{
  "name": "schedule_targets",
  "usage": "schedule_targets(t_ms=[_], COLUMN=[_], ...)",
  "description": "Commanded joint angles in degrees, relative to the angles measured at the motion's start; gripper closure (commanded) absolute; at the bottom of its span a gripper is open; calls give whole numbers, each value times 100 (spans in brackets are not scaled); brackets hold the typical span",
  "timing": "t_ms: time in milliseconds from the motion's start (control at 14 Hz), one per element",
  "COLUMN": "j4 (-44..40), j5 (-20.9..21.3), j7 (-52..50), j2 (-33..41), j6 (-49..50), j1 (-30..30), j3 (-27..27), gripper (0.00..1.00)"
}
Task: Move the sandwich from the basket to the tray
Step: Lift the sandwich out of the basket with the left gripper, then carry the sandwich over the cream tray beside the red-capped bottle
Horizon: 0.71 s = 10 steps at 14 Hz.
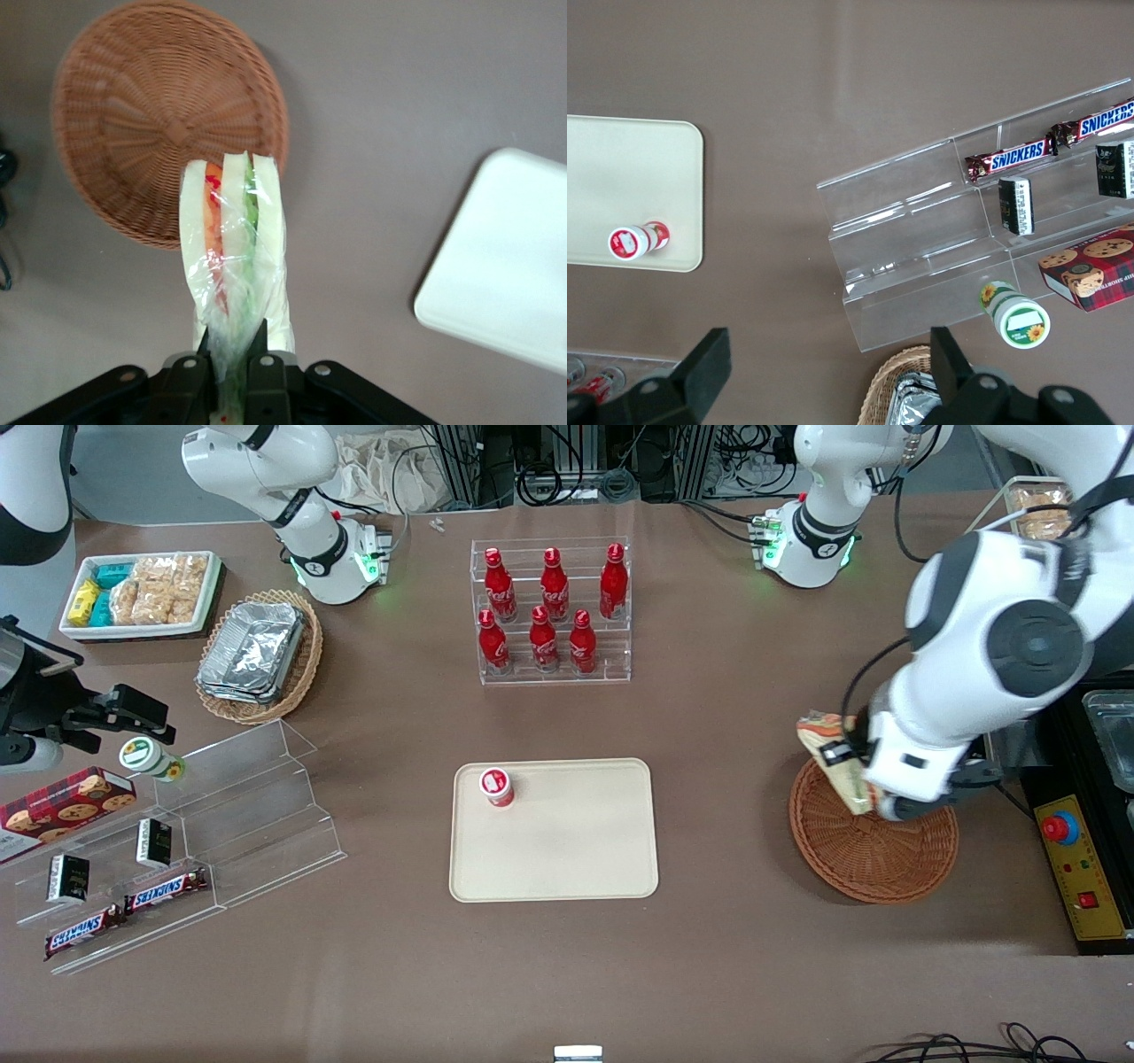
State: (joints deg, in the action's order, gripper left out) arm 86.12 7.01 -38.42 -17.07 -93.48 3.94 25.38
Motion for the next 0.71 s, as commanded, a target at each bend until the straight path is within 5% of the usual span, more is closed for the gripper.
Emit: schedule_targets(t_ms=[0, 357, 643], j4=[-217, -526, -535], j5=[143, 230, 783], j7=[73, 177, 195], j2=[-357, -1034, -1702], j6=[67, -529, -1443], j1=[-453, -1386, -1887], j3=[64, 55, 64], gripper=[100, 100, 100])
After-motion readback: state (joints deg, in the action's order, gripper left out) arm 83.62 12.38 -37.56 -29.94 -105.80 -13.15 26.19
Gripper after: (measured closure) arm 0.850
